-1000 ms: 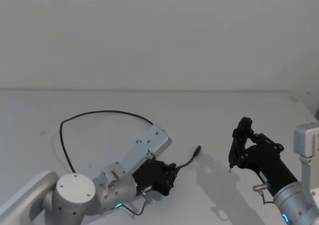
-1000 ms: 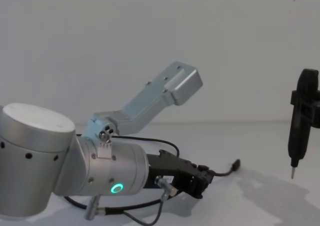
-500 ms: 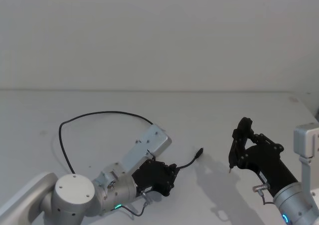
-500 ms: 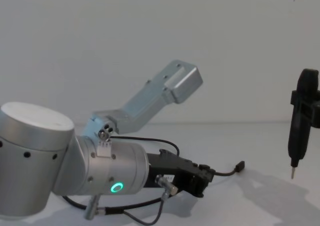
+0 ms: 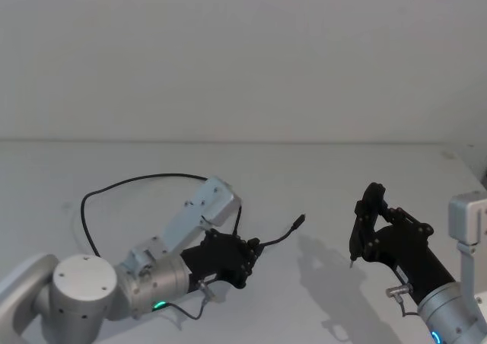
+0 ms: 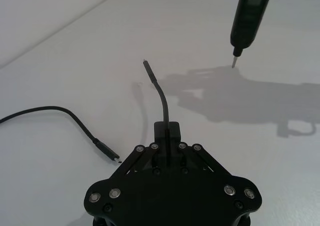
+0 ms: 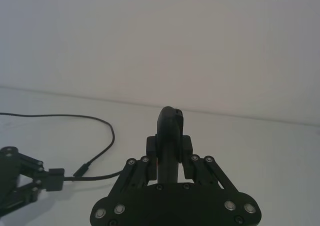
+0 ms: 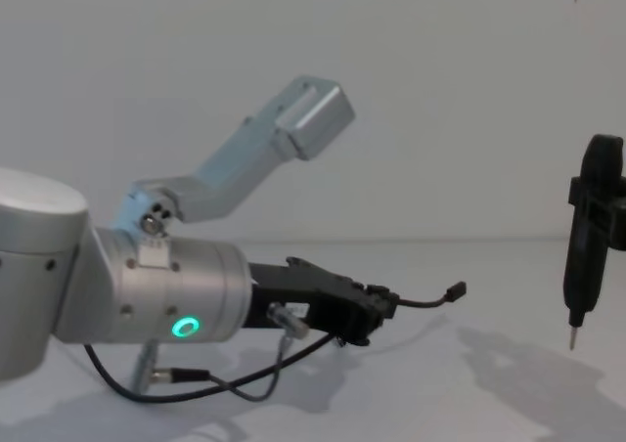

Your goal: Pick up the data cable with the one hand.

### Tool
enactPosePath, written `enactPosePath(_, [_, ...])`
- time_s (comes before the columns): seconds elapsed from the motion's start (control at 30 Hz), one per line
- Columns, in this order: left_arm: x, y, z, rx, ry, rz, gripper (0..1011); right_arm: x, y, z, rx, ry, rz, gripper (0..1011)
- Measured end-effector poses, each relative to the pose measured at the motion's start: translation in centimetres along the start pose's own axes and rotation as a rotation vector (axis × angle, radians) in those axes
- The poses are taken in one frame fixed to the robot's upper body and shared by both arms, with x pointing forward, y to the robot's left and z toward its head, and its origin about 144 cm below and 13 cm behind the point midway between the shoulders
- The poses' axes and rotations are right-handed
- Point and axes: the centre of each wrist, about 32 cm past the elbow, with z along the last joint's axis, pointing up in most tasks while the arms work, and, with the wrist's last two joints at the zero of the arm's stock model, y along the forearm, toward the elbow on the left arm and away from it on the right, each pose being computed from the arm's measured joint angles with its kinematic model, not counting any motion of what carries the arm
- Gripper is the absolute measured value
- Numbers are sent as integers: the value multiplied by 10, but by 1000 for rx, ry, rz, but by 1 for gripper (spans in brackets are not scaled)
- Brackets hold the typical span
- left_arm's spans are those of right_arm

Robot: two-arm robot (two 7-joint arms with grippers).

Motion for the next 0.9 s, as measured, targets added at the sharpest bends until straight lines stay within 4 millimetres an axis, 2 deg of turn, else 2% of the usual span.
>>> enactPosePath(0.47, [17,32,4,-37,9,-111,42,0,0,0,0,0,0,279])
enactPosePath(0.9, [22,46,6,-53,13,-160,42,-2,3,3,36,4,-1,279])
